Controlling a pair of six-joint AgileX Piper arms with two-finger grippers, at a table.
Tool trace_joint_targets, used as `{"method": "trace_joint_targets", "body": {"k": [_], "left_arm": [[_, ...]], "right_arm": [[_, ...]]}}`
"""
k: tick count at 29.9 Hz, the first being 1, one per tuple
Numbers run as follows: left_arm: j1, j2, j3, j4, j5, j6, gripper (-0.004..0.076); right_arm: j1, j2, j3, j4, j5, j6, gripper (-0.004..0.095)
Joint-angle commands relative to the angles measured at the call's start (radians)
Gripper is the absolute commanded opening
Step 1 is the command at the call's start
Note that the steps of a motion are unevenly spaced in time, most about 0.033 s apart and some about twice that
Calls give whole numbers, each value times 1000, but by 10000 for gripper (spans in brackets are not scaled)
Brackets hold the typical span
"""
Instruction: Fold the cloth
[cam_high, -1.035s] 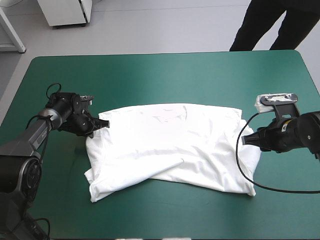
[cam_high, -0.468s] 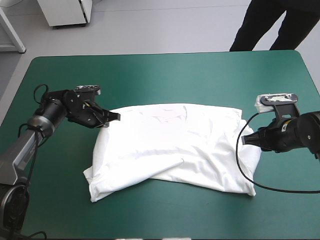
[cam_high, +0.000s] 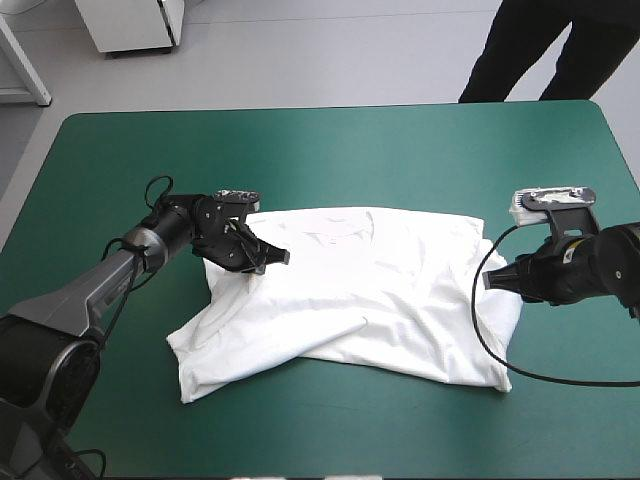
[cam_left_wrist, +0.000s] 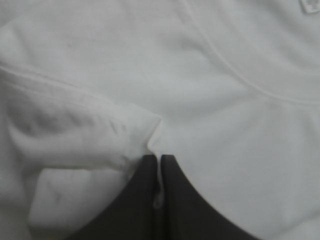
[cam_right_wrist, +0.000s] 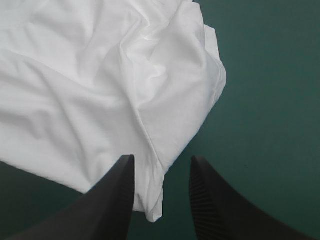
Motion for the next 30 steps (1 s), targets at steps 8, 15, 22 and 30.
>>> {"method": "trace_joint_targets", "body": {"k": [8, 15, 22, 30], "left_arm": [[-2, -5, -25, -12, 46, 48, 286], [-2, -29, -29, -18, 90, 48, 501], [-2, -82, -93, 8, 124, 48, 461], [0, -179, -178, 156, 238, 20, 456]], "right_arm": [[-1, -16, -34, 1, 1, -3, 348], [-20, 18, -34, -6, 1, 37, 361], [-198, 124, -34, 83, -46, 8, 429], [-240, 276, -34, 129, -84, -30, 433]]}}
